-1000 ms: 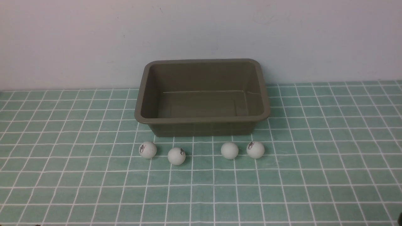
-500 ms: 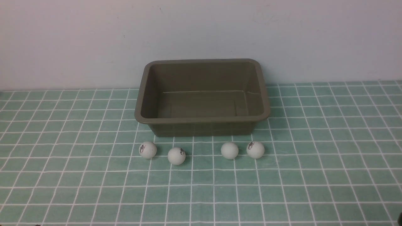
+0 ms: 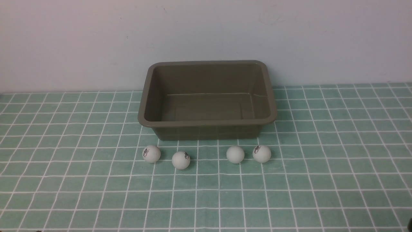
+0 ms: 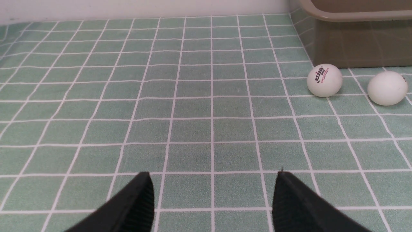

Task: Put the table tennis balls in the box on the green coffee tablecloth.
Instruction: 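Reach for and grasp a ping pong ball on the table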

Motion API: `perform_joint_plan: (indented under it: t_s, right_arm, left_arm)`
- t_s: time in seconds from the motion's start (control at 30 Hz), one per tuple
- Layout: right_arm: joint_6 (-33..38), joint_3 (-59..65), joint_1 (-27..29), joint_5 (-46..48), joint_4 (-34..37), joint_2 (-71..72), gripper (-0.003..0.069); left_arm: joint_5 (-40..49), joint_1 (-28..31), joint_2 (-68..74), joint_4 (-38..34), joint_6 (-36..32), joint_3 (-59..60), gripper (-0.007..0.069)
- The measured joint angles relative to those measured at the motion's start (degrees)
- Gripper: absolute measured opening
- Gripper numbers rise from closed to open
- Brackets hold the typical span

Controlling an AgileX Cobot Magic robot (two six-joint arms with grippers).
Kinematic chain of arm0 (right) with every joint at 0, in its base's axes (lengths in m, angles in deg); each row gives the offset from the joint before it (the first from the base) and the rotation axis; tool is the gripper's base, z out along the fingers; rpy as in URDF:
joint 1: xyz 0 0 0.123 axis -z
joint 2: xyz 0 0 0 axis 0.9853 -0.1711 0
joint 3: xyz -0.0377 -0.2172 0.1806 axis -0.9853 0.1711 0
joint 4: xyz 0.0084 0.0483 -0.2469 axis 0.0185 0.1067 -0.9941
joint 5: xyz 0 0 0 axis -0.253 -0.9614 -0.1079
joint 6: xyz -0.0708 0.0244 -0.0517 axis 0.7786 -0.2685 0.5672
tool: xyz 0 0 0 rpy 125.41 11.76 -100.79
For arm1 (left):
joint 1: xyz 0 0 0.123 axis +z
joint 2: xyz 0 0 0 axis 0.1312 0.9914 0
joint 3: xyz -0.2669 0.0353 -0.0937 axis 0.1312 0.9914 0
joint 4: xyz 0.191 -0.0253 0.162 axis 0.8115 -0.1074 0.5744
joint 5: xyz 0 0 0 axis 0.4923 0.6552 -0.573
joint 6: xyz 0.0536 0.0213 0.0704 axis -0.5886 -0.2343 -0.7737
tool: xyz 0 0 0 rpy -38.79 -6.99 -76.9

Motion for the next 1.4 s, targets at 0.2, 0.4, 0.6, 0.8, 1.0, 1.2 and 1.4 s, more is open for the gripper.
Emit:
perform_joint_plan:
  t_s: [0.2, 0.4, 0.6, 0.8, 1.0, 1.2, 1.4]
  right_arm:
    - [0.0, 0.0, 0.0, -0.1, 0.0, 0.0, 0.0461]
    - [-0.5, -2.0, 0.0, -1.0, 2.2, 0.0, 0.0461]
    - [-0.9, -13.6, 0.0, 3.2, 3.0, 0.0, 0.0461]
    - [-1.5, -25.8, 0.0, 11.1, 3.2, 0.0, 0.0461]
    - [-1.5, -34.2, 0.0, 15.4, 3.7, 0.0, 0.0461]
    - [-1.5, -34.6, 0.0, 15.1, 5.4, 0.0, 0.0461]
    - [-1.5, -34.6, 0.0, 15.9, 5.6, 0.0, 0.0461]
  left_arm:
    - [0.0, 0.0, 0.0, 0.0, 0.0, 0.0, 0.0447]
    - [0.0, 0.0, 0.0, -0.1, 0.0, 0.0, 0.0447]
    - [0.0, 0.0, 0.0, -0.1, 0.0, 0.0, 0.0447]
    - [0.0, 0.0, 0.0, -0.1, 0.0, 0.0, 0.0447]
    - [0.0, 0.0, 0.0, -0.1, 0.0, 0.0, 0.0447]
    - [0.0, 0.0, 0.0, -0.1, 0.0, 0.0, 0.0447]
    - [0.0, 0.0, 0.0, -0.1, 0.0, 0.0, 0.0447]
